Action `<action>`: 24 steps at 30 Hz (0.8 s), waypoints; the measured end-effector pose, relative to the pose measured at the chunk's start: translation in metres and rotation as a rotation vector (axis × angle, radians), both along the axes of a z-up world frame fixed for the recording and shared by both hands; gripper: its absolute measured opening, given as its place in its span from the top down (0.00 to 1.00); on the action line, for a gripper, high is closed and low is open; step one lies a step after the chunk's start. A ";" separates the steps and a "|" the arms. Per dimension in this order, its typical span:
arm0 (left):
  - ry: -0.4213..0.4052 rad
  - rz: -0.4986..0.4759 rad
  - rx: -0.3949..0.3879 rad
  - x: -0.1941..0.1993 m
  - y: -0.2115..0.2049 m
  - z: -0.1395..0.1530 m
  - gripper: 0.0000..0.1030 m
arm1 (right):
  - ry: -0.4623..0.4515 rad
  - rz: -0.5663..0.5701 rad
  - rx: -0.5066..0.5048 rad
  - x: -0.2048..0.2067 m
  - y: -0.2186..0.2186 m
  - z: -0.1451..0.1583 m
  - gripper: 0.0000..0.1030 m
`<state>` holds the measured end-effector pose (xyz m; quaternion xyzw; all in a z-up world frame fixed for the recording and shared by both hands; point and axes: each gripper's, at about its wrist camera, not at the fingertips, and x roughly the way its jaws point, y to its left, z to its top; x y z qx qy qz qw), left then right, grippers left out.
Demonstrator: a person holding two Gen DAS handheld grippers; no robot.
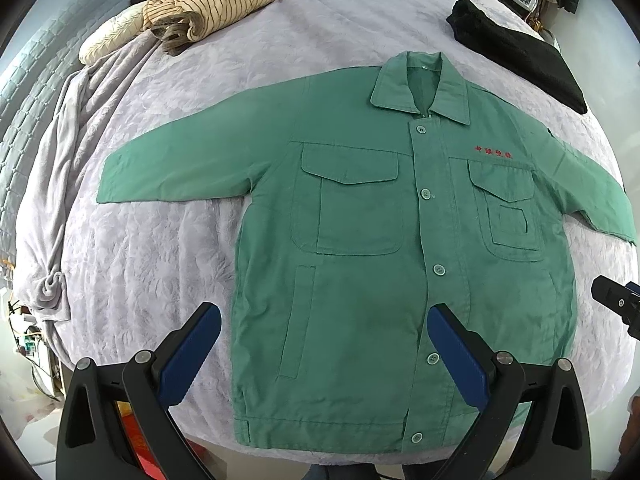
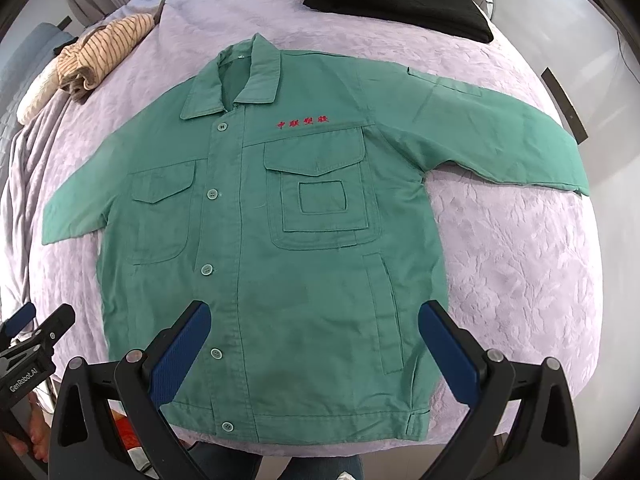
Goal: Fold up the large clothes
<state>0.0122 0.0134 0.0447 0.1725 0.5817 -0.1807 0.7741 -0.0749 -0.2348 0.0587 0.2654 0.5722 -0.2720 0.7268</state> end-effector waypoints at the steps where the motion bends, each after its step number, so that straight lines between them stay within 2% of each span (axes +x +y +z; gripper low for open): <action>1: 0.001 0.000 0.001 0.000 -0.001 0.000 0.00 | 0.000 0.000 0.001 0.000 -0.001 0.000 0.00; 24: 0.001 0.002 0.004 -0.001 -0.001 -0.001 0.00 | 0.000 -0.008 -0.003 -0.004 0.002 0.002 0.00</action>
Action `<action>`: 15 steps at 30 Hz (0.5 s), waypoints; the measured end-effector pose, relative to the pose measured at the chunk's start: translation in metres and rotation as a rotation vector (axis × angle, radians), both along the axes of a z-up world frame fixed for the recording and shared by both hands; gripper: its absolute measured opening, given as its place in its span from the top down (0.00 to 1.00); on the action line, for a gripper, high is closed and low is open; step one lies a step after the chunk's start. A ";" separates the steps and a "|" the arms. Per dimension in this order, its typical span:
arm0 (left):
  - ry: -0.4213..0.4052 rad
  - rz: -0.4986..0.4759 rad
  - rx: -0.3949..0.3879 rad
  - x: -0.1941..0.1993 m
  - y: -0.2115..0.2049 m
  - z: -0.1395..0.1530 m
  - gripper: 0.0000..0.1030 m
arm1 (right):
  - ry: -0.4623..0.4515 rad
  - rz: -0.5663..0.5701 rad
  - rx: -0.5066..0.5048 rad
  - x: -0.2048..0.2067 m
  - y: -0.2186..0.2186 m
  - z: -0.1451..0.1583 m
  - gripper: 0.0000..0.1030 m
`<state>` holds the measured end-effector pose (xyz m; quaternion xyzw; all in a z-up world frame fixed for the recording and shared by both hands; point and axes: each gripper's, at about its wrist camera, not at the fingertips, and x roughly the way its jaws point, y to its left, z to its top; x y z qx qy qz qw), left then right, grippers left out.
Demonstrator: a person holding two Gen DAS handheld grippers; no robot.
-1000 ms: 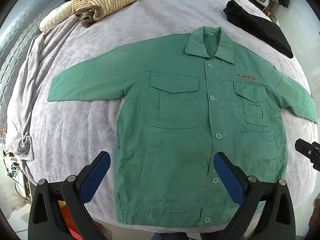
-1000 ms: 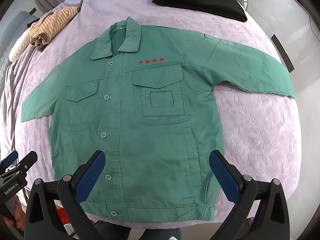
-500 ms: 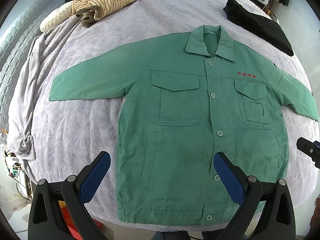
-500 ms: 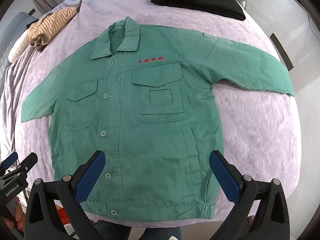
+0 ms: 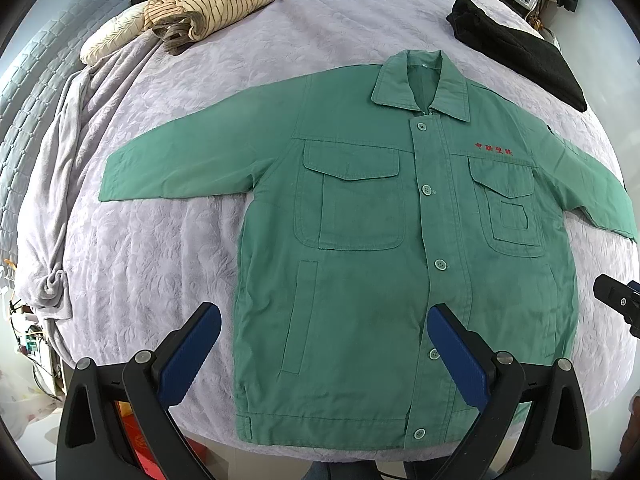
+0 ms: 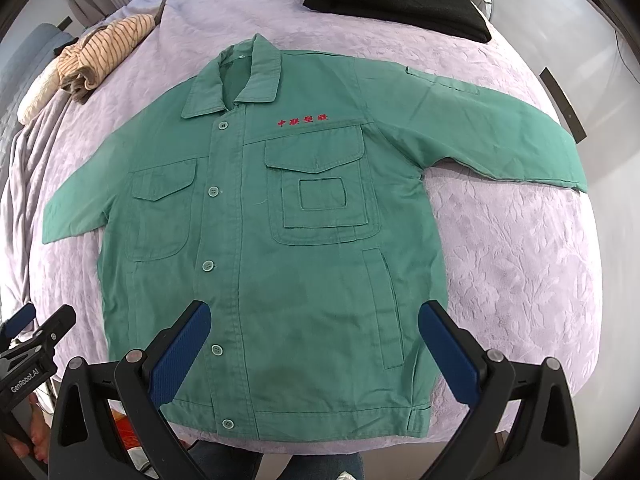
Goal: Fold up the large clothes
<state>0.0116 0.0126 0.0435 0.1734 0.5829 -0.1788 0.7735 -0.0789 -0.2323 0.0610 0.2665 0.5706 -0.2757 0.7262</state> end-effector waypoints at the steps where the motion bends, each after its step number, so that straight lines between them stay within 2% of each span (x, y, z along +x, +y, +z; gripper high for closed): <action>1: 0.000 -0.001 0.001 0.000 0.001 -0.001 0.00 | 0.000 0.000 0.000 0.000 0.000 0.000 0.00; 15: 0.001 0.001 0.001 0.001 0.000 0.000 0.00 | 0.001 0.005 -0.003 0.001 0.003 0.000 0.00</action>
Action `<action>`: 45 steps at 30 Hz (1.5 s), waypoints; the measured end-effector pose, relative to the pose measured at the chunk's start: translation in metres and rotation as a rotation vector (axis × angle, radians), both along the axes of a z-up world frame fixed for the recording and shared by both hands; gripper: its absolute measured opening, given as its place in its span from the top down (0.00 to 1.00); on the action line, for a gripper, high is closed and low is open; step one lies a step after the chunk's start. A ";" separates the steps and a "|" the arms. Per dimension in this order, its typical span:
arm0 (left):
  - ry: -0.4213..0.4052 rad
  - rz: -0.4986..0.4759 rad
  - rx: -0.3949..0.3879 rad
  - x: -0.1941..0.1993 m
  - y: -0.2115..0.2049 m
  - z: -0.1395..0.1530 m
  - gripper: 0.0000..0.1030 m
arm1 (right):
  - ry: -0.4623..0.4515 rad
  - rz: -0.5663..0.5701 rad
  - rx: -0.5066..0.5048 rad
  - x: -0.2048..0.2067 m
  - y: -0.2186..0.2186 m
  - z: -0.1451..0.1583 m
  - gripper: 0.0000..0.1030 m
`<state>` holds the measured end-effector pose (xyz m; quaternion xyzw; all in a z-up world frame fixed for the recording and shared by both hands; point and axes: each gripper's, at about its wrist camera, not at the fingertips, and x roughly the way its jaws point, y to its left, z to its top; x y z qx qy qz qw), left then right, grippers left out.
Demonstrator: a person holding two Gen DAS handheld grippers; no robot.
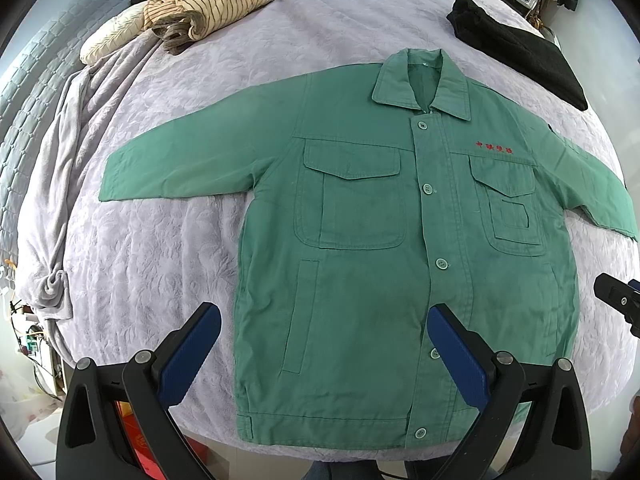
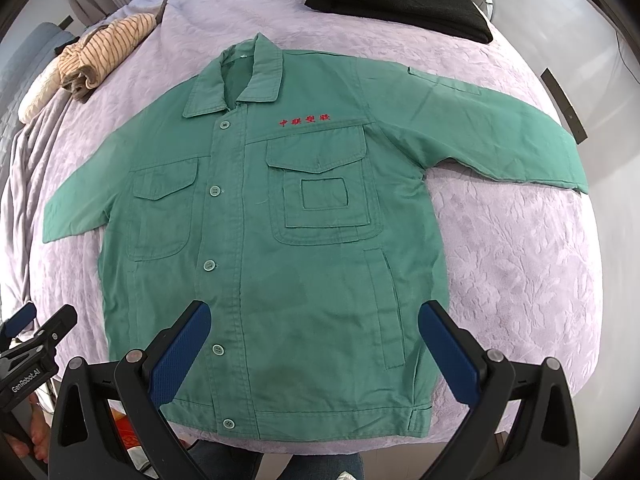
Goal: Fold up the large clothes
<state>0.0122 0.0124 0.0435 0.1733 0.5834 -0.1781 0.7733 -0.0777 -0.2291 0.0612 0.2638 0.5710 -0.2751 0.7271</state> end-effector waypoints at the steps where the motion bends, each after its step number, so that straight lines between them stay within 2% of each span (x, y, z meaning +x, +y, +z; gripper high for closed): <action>1: 0.000 0.000 0.000 0.000 0.000 0.000 0.00 | 0.000 0.001 0.000 0.001 0.001 0.000 0.00; 13: 0.001 0.001 0.000 -0.001 0.001 -0.001 0.00 | 0.003 0.006 -0.009 0.002 0.001 0.000 0.00; 23: 0.003 0.000 0.001 -0.001 0.003 -0.002 0.00 | 0.018 0.038 -0.068 0.008 0.004 0.005 0.00; 45: 0.014 -0.002 0.009 -0.001 0.001 -0.007 0.00 | 0.021 0.039 -0.063 0.009 0.006 0.000 0.00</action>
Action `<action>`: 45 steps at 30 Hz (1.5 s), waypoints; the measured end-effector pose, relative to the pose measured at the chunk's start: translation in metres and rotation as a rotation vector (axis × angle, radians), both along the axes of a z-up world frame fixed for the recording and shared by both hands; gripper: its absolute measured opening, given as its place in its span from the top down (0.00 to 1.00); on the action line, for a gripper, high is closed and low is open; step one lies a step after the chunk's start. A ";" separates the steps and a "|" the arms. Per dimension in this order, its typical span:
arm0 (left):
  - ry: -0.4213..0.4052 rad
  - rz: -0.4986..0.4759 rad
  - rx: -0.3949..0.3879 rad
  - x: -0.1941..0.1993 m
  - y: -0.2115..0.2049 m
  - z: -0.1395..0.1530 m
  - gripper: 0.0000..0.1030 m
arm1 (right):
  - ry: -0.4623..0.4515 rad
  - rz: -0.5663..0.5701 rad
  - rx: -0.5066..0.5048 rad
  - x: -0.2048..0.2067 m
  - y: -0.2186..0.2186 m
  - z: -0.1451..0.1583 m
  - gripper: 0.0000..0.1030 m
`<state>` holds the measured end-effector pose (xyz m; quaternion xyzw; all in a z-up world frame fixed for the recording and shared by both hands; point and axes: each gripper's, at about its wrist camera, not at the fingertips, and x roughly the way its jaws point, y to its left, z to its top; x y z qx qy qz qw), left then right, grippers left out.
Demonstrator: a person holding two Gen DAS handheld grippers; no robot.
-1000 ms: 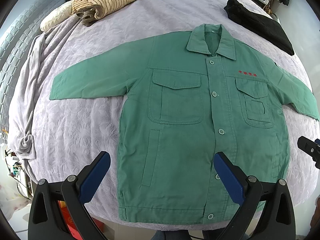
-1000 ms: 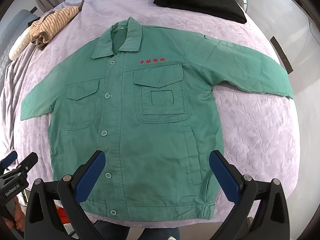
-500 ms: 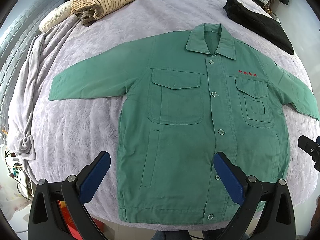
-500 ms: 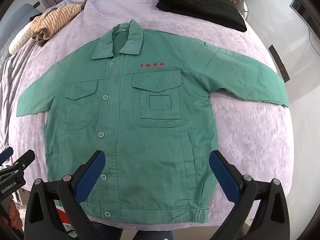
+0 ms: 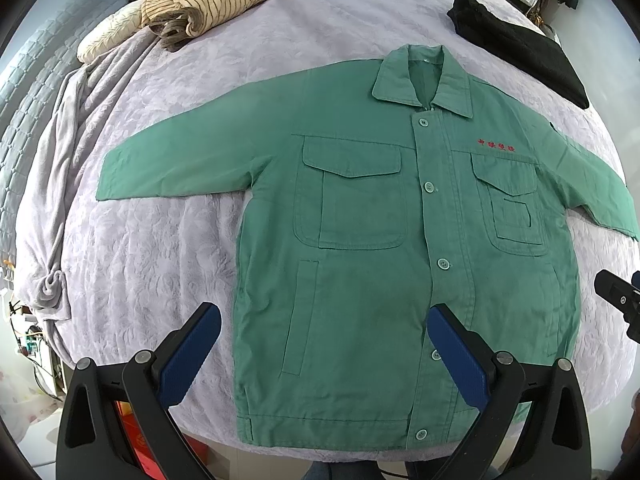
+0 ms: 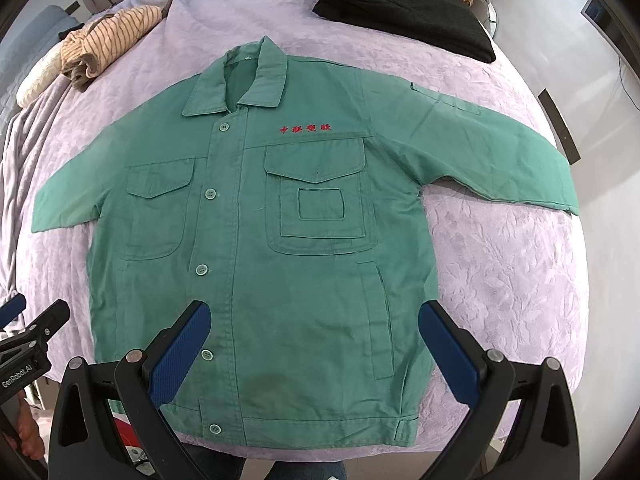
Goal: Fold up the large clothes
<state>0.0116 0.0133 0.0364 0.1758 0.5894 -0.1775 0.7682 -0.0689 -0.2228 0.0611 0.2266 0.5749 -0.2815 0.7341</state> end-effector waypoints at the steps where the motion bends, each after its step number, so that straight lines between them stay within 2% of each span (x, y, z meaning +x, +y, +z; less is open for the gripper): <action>1: 0.002 0.000 0.001 0.001 -0.001 0.000 0.00 | 0.001 0.000 0.001 0.000 0.000 -0.001 0.00; 21: 0.025 0.006 0.005 0.006 0.000 -0.003 0.00 | 0.016 0.006 0.015 0.008 0.002 -0.004 0.00; 29: 0.062 0.022 -0.032 0.016 0.007 -0.015 0.00 | 0.023 0.004 0.031 0.014 0.003 -0.012 0.00; 32: 0.092 0.044 -0.085 0.026 0.016 -0.027 0.00 | 0.014 0.001 0.061 0.018 0.004 -0.022 0.00; 37: 0.140 0.133 -0.241 0.061 0.049 -0.054 0.00 | -0.080 0.039 0.165 0.035 0.020 -0.046 0.00; 42: 0.082 0.257 -0.331 0.122 0.103 -0.085 0.00 | -0.060 0.133 0.233 0.073 0.054 -0.079 0.00; 45: 0.028 0.340 -0.338 0.166 0.139 -0.108 0.00 | -0.065 0.177 0.263 0.095 0.075 -0.097 0.00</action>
